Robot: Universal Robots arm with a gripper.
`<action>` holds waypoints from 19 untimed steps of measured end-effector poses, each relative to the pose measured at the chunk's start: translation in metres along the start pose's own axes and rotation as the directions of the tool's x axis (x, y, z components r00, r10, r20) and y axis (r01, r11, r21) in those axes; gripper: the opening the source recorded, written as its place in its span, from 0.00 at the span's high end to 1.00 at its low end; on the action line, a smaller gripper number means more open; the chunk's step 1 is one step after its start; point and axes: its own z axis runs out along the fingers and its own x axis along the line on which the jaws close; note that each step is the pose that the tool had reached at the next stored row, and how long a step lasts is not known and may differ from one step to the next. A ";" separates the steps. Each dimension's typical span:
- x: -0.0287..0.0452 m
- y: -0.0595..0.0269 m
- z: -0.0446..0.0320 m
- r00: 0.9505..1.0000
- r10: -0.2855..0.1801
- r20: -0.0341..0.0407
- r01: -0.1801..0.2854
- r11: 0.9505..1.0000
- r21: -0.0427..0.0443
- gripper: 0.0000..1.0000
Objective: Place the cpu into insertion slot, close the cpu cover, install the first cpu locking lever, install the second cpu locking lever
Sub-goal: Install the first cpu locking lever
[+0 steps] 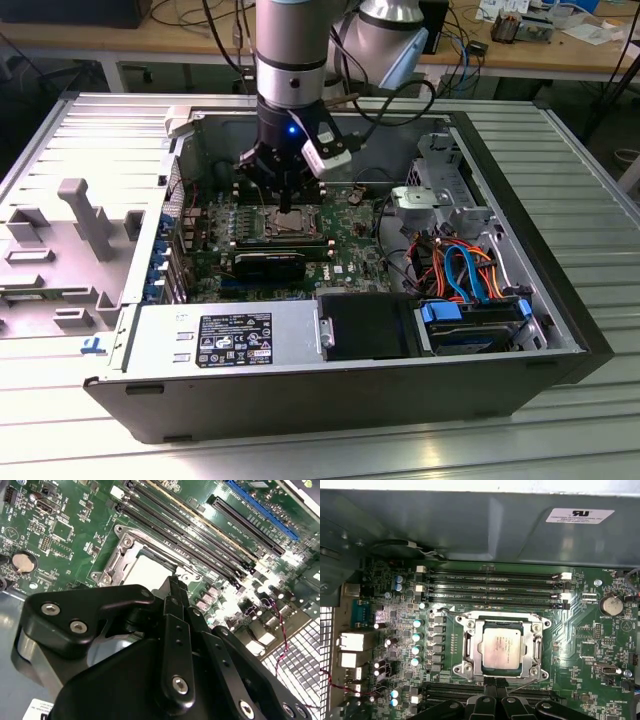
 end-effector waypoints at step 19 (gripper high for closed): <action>0.0235 0.0015 -0.0027 1.000 0.000 0.003 0.000 1.000 -0.001 0.89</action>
